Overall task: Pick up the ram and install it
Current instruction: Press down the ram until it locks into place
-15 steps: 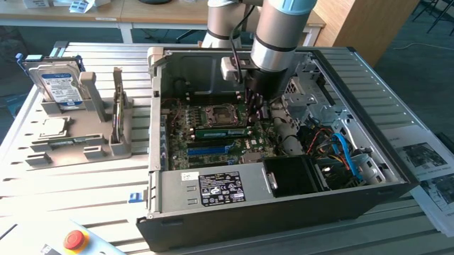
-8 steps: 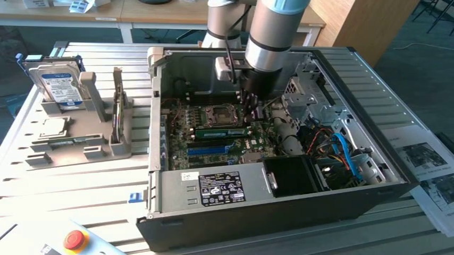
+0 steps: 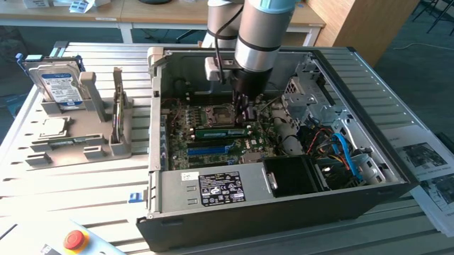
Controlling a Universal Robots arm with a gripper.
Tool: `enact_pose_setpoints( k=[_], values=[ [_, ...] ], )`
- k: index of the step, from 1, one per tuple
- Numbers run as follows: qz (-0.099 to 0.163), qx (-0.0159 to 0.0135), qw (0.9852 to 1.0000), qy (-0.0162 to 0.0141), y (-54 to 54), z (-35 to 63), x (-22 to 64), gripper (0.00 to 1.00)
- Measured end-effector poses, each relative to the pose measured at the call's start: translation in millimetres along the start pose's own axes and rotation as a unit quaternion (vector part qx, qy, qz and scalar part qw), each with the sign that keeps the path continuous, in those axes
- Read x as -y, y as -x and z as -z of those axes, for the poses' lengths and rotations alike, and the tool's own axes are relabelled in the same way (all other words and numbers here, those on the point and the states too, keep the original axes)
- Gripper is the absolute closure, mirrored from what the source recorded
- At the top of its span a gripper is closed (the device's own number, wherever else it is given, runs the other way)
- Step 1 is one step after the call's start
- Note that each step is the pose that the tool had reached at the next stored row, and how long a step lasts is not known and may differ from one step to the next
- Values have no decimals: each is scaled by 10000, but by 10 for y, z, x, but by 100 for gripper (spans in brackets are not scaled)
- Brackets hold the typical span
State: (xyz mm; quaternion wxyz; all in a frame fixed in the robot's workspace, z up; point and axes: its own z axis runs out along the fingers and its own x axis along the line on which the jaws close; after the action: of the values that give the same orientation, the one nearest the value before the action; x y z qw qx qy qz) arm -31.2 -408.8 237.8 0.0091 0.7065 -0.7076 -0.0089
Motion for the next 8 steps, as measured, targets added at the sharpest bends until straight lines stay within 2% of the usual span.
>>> enact_pose_setpoints(
  k=[8],
  values=[
    [-1, 0, 10000, -23, 2, -5, -206, 89]
  ],
)
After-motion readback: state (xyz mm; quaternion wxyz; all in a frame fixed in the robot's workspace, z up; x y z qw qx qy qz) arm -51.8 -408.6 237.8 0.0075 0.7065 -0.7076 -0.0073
